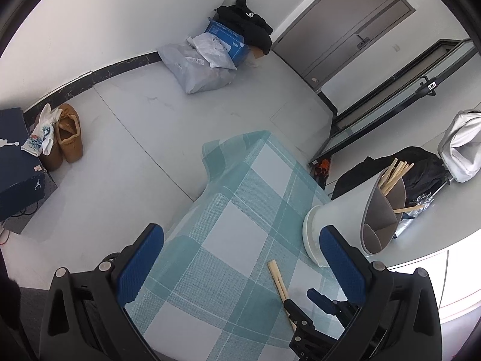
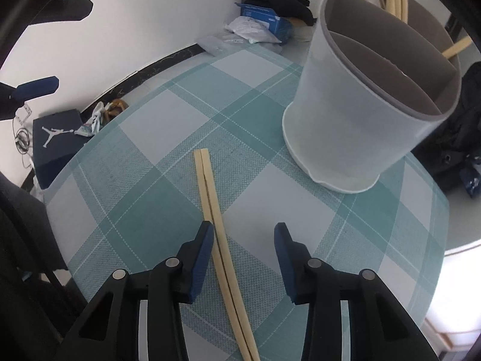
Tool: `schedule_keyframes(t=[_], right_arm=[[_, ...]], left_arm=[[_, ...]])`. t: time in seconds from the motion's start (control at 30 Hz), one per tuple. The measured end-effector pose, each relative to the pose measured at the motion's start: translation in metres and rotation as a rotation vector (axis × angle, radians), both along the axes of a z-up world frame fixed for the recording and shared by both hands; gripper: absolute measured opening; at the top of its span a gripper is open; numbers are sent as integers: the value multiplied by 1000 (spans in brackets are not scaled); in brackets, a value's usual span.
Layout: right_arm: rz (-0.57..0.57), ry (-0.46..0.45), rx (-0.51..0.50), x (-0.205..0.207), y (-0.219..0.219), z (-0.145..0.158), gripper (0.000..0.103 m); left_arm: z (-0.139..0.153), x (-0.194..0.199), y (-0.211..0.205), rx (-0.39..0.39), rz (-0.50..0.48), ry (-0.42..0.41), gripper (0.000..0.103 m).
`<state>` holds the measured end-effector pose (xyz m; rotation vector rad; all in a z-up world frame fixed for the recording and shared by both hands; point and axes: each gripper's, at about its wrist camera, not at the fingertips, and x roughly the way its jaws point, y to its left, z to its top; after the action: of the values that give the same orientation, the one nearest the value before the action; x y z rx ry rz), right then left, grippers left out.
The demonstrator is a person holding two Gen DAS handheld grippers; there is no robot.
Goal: Organize utensils
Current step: 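Lower the right gripper onto one chopstick and close it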
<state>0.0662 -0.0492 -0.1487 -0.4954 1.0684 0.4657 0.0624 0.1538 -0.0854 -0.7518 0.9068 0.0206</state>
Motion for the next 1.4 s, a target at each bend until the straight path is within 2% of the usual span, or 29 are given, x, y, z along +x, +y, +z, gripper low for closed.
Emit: schedule_keyframes(t=[0.1, 0.17, 0.23, 0.27, 0.33, 0.4, 0.5, 0.57, 0.67, 0.87, 0.9, 0.97, 1.0, 1.17, 1.3, 1.4], right_arm=[[8, 55, -28, 8, 9, -3, 38], [7, 52, -45, 8, 15, -3, 35], [13, 71, -54, 11, 19, -3, 25], [9, 80, -48, 11, 20, -3, 23], [5, 107, -17, 13, 20, 0, 23], [8, 91, 9, 13, 17, 6, 22], [-11, 55, -21, 13, 12, 8, 22], [-16, 65, -56, 14, 10, 2, 22], [16, 87, -59, 14, 12, -1, 22], [63, 62, -84, 15, 28, -3, 21], [67, 66, -72, 17, 30, -3, 18], [62, 104, -42, 21, 30, -4, 6], [57, 107, -44, 21, 31, -5, 5], [52, 140, -77, 9, 14, -9, 5], [19, 221, -81, -7, -15, -8, 6], [4, 241, -92, -12, -24, -8, 8]], left_arm=[[-3, 1, 2, -6, 11, 8, 102], [-6, 3, 3, -9, 13, 19, 102], [-8, 3, 5, -18, 17, 26, 102], [-8, 3, 5, -19, 19, 27, 102], [-7, 3, 6, -23, 21, 27, 102], [-6, 2, 6, -25, 22, 22, 102], [-7, 3, 6, -31, 18, 28, 102], [-10, 3, 6, -43, 18, 36, 102], [-13, 3, 7, -48, 22, 51, 102], [-11, 3, 9, -43, 37, 47, 102], [-11, 3, 9, -40, 37, 49, 102], [-12, 3, 11, -40, 41, 54, 102], [-14, 3, 12, -44, 44, 59, 102], [-15, 4, 12, -64, 44, 71, 102], [-12, 5, 7, -49, 28, 64, 102], [-12, 6, 5, -41, 25, 66, 102]])
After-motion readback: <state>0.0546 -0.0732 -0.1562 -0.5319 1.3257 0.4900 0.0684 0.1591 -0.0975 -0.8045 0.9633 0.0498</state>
